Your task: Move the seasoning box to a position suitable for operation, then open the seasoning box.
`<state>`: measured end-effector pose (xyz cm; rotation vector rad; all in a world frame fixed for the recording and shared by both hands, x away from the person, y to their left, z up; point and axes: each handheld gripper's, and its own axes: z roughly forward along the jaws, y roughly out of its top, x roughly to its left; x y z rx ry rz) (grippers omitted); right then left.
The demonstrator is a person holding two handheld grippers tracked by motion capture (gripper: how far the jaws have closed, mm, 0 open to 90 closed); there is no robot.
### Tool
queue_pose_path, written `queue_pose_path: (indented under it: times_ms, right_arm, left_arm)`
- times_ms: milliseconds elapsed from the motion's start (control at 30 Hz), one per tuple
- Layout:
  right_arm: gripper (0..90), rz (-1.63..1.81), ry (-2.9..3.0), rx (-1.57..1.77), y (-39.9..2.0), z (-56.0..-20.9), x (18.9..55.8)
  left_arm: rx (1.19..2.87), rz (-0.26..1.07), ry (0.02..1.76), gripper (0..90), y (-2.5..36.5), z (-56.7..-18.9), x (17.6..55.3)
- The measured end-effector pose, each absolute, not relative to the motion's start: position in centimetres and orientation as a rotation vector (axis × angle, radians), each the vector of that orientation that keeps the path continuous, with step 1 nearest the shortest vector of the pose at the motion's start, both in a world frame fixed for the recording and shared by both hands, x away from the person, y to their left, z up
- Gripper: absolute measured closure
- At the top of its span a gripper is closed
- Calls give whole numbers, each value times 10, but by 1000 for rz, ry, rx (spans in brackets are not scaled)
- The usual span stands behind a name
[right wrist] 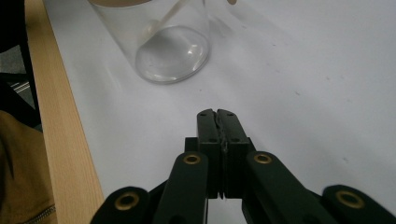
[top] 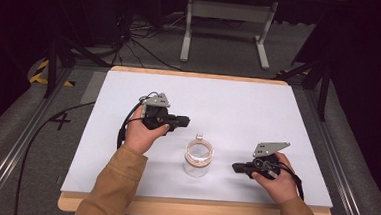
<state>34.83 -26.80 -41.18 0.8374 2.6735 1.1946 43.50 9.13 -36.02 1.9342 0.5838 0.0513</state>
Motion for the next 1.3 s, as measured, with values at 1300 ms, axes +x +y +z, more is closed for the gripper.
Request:
queue_pose_path:
  times_ms: [1300]
  right_arm:
    - [893, 1173, 2724, 754, -245, -419, 340]
  left_arm:
    - [1952, -127, 512, 898, 58, -380, 441]
